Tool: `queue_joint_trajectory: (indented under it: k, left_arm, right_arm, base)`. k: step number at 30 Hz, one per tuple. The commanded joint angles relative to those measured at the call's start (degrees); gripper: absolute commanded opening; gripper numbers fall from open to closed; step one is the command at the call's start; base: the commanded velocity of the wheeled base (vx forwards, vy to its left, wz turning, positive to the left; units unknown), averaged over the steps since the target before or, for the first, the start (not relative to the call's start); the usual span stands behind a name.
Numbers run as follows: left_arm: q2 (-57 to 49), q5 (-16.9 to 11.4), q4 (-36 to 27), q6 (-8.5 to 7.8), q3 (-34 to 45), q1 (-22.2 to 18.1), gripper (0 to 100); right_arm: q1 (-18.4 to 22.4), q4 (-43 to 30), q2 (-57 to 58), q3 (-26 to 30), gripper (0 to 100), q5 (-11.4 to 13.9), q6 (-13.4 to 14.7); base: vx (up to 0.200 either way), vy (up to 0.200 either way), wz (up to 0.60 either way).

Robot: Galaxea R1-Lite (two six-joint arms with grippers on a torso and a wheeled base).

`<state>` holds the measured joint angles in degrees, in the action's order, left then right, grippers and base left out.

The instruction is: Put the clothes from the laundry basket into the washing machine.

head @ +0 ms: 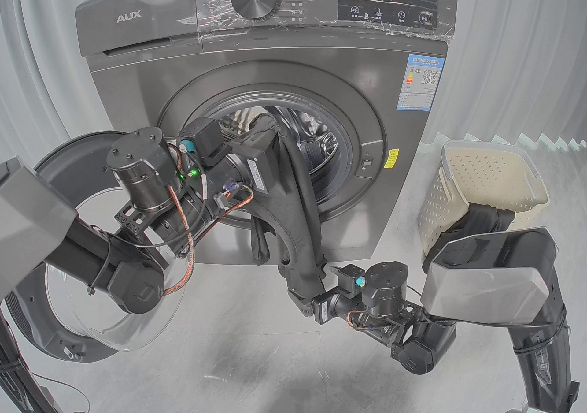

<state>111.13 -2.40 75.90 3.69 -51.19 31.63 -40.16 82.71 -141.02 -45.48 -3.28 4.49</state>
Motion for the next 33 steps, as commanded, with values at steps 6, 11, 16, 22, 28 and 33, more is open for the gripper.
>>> queue_joint_trajectory:
  k: [6, 11, 16, 22, 28, 33]
  left_arm:
    - [-0.1, 0.3, 0.0, 0.0, -0.1, 0.8, 0]
    - [-0.2, 0.3, -0.1, 0.0, -0.1, 0.9, 0]
    - [-0.2, 0.3, -0.1, 0.0, -0.1, 0.8, 0]
    - [-0.2, 0.3, 0.0, 0.0, -0.1, 0.9, 0]
    - [-0.2, 0.3, 0.0, 0.09, 0.0, 0.8, 0]
    - [-0.2, 0.3, 0.2, 0.09, 0.1, 0.8, 0]
  right_arm:
    - [1.8, -2.6, -7.3, -8.9, 100, 0.1, -1.2]
    - [2.5, -4.3, -10.5, -15.5, 100, 0.1, -1.3]
    - [2.6, -4.0, -11.9, -16.1, 100, 0.1, -1.3]
    - [3.6, -3.9, -13.0, -19.0, 100, 0.1, -1.3]
    - [3.7, -3.8, -14.4, -21.6, 100, 0.1, -1.3]
    - [3.4, -3.8, -16.1, -24.1, 100, 0.0, -1.2]
  base:
    - [0.0, 0.0, 0.0]
    - [0.0, 0.0, 0.0]
    - [0.0, 0.0, 0.0]
    - [0.0, 0.0, 0.0]
    - [0.0, 0.0, 0.0]
    - [0.0, 0.0, 0.0]
